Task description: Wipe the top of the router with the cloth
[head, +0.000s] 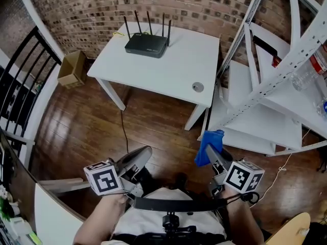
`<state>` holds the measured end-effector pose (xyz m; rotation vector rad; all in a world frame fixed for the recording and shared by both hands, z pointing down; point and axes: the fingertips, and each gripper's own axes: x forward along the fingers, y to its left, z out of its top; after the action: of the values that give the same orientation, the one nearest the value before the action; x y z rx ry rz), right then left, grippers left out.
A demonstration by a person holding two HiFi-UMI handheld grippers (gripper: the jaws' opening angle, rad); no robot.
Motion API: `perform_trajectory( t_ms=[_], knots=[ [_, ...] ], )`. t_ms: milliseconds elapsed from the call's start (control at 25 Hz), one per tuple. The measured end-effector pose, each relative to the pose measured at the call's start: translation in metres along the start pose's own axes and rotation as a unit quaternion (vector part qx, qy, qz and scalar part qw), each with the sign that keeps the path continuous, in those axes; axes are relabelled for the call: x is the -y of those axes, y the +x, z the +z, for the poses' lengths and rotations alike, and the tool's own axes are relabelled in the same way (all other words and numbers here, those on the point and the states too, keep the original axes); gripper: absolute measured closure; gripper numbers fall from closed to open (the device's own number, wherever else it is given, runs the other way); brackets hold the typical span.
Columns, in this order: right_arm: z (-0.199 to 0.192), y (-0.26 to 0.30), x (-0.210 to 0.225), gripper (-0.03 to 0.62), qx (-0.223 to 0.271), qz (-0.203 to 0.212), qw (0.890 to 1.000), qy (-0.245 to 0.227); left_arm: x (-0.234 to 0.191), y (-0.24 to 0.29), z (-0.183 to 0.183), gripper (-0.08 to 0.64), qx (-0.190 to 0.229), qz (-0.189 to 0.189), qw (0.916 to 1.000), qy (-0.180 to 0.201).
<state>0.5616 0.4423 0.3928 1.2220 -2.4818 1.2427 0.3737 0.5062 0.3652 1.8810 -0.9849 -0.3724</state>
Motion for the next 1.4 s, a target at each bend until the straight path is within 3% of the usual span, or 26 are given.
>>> perform_trajectory(
  t_ms=[440, 680, 920, 1160, 1400],
  knots=[
    [-0.013, 0.124, -0.117, 0.466, -0.017, -0.032, 0.999, -0.023, -0.086, -0.102, 0.117, 0.558, 0.014, 0.001, 0.9997, -0.021],
    [-0.019, 0.165, -0.142, 0.466, -0.017, -0.048, 0.999, -0.020, -0.119, -0.129, 0.142, 0.558, 0.008, 0.003, 0.9995, -0.029],
    [-0.001, 0.205, -0.134, 0.468, -0.008, -0.044, 0.999, -0.005, -0.146, -0.114, 0.161, 0.558, 0.007, 0.012, 0.9990, -0.043],
    [0.048, 0.264, -0.122, 0.471, -0.002, 0.019, 1.000, 0.007, -0.167, -0.071, 0.199, 0.558, 0.013, 0.031, 0.9986, -0.041],
    [0.105, 0.325, -0.087, 0.472, -0.031, 0.021, 0.997, -0.070, -0.185, -0.001, 0.250, 0.558, 0.020, 0.062, 0.9975, -0.027]
  ],
)
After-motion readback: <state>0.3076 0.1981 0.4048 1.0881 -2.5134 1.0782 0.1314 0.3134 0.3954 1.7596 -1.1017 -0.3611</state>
